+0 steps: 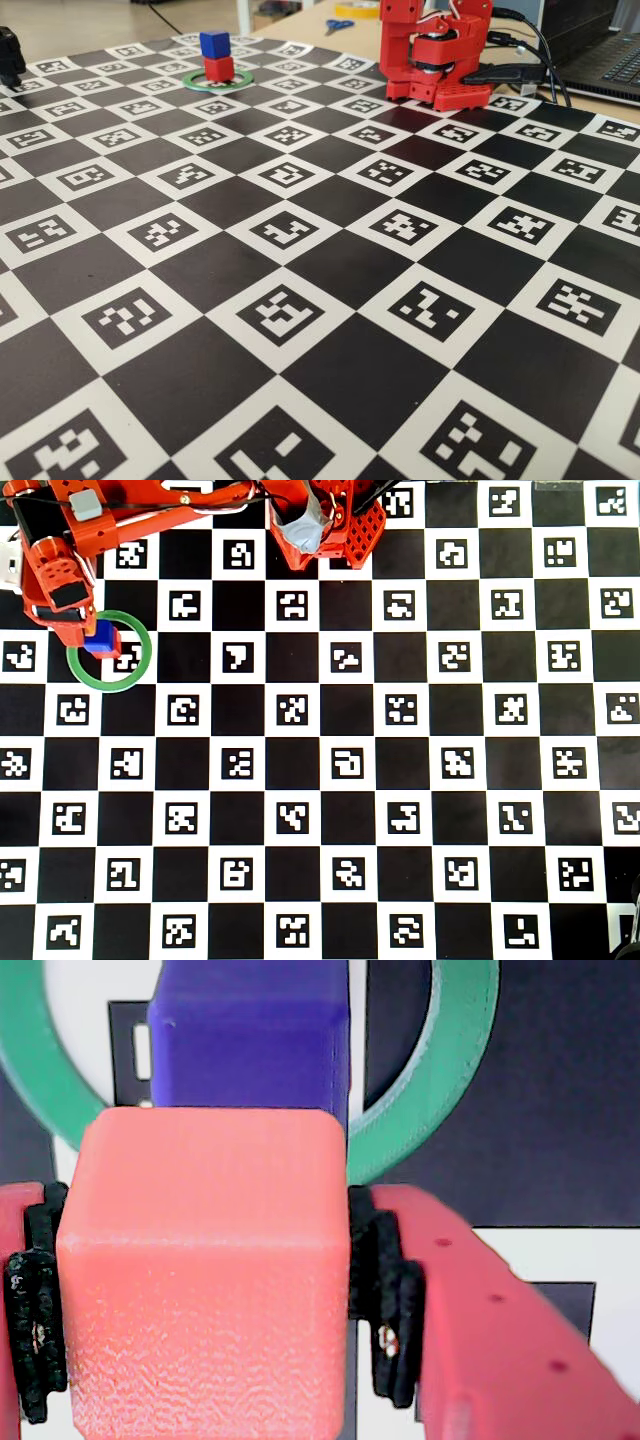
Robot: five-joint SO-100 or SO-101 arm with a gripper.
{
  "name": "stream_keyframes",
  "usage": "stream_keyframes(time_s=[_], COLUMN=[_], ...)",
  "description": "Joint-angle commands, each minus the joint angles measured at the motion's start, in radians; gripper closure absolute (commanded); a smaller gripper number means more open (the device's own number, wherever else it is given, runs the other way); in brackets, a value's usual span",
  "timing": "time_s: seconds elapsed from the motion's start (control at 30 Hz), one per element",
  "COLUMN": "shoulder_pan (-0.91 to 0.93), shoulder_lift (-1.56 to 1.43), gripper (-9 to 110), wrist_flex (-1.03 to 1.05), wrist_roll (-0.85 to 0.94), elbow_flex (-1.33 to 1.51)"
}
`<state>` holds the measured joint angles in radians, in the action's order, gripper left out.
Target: Grab the red cube then put it in the green circle then put the blue cube on top and finally the orange cube on top
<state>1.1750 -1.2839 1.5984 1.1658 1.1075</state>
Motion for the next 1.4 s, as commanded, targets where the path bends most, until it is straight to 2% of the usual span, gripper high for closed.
stream_keyframes(time_s=[0.0,1.37], shoulder_pan=[0.011,-0.014], shoulder_lift=[-0.035,-0.021], gripper=[88,88], wrist_flex=[-0.018,-0.156], wrist_roll=[0.002,-0.017], elbow_flex=[-0.012,0.175])
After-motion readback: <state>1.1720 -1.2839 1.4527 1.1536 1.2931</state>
